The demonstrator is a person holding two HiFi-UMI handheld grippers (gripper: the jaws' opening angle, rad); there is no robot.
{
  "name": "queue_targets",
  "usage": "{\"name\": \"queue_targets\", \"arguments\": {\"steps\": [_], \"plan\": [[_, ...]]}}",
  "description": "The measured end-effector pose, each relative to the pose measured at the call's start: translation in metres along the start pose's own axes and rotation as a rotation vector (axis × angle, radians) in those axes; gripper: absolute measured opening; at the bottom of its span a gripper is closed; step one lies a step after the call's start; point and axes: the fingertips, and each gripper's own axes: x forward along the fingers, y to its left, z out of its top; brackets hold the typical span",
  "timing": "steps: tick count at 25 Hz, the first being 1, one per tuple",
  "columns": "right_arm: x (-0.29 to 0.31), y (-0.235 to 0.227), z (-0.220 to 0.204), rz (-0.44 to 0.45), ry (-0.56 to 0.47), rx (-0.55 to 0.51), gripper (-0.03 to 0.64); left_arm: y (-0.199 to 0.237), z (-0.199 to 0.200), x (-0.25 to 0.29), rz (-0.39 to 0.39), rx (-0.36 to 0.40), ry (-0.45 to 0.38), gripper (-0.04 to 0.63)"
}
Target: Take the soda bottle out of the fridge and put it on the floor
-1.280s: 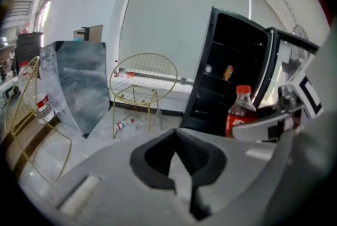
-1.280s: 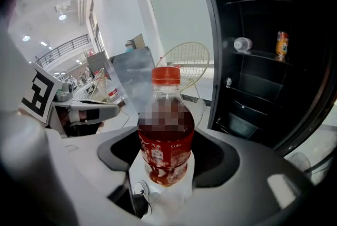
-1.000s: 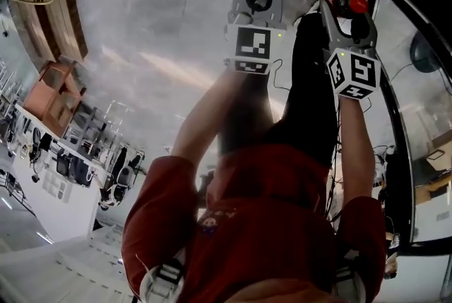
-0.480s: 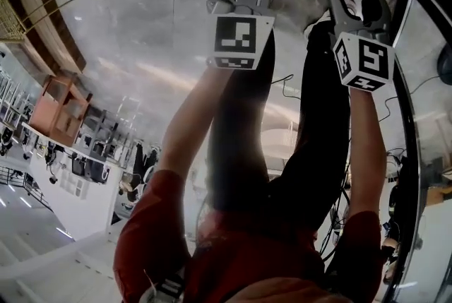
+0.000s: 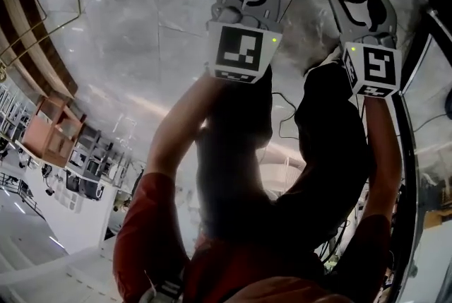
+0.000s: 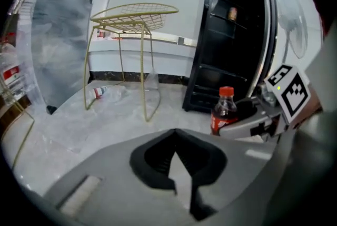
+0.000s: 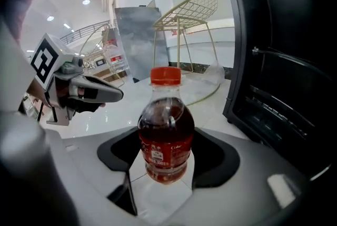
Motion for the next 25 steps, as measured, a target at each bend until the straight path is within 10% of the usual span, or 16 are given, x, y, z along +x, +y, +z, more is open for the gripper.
{"name": "queue_targets", "arguments": {"steps": [10,25], "plan": [[0.076,-0.061,0.014,0.058,-0.141,-0.147,0.299,0.022,0.016,0.102,-0.002,0.017,-0.185,0.000],[0.140,-0.071,0.019,-0.026,-0.275,-0.143,0.299,0.054,-0.036,0.094,0.110,-0.015,-0.289,0.000]]}}
